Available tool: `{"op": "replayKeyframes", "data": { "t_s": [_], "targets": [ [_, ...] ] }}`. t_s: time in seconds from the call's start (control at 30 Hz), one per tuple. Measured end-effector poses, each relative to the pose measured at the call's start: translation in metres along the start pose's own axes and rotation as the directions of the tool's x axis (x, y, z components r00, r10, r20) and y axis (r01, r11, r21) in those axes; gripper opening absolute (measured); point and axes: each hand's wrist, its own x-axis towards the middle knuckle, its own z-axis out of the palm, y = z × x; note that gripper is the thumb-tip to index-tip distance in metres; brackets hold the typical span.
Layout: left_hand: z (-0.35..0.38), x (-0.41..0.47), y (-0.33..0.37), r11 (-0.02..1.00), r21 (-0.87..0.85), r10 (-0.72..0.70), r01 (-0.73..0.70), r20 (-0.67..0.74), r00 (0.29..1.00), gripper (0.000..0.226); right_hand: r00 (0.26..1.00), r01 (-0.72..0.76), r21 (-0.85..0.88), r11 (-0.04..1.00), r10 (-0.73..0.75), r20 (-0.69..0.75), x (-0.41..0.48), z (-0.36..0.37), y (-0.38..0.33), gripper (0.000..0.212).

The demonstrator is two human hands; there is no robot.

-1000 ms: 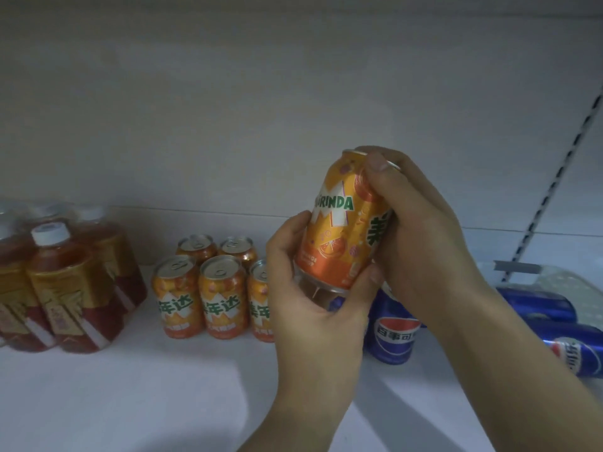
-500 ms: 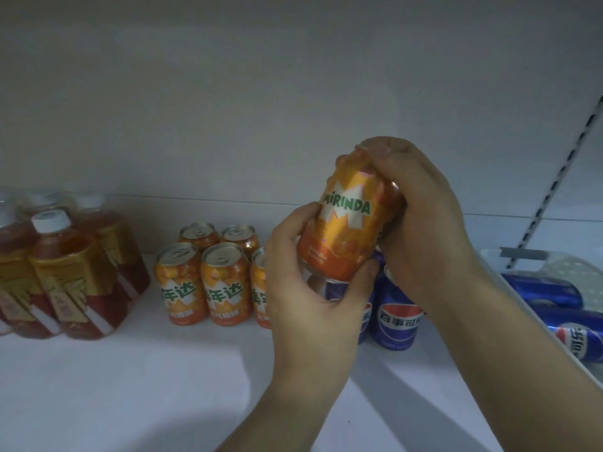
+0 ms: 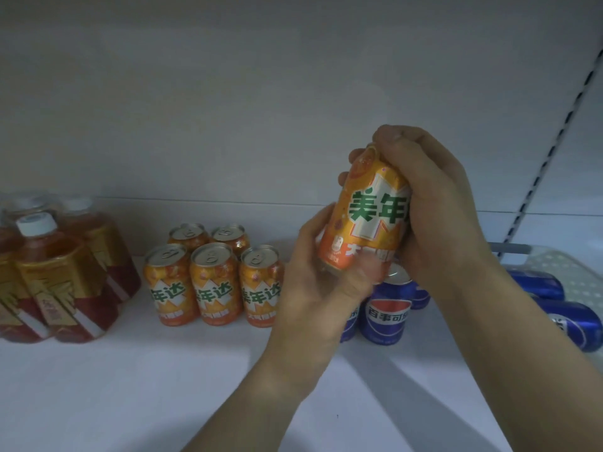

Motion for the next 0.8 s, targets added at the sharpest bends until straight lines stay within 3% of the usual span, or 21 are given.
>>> {"op": "replayKeyframes", "data": {
  "t_s": [0.07,0.13,0.27,0.63,0.8],
  "targets": [
    [0.0,0.0,-0.005,0.98,0.18,0.101,-0.089,-0.056,0.993,0.086,1.0,-0.007,0.013,1.0,0.007,-0.015,0.0,-0.001,0.0,0.017],
    [0.0,-0.001,-0.01,0.922,0.357,0.205,-0.151,-0.12,0.971,0.087,1.0,-0.019,0.019,1.0,0.019,-0.009,0.0,-0.001,0.0,0.022],
    [0.0,-0.002,-0.014,0.862,0.461,0.318,-0.214,-0.161,0.935,0.077,0.999,-0.037,0.025,0.999,0.037,0.016,0.0,0.001,0.001,0.026],
    [0.003,-0.004,-0.008,0.876,0.439,0.311,-0.199,-0.201,0.929,0.076,0.993,-0.034,0.054,0.998,0.028,0.119,0.003,0.002,0.001,0.032],
    [0.003,0.0,-0.005,0.971,0.156,0.204,-0.179,-0.16,0.966,0.067,0.984,-0.088,0.115,0.989,0.068,0.166,0.003,-0.001,-0.001,0.035]
  ]
}}
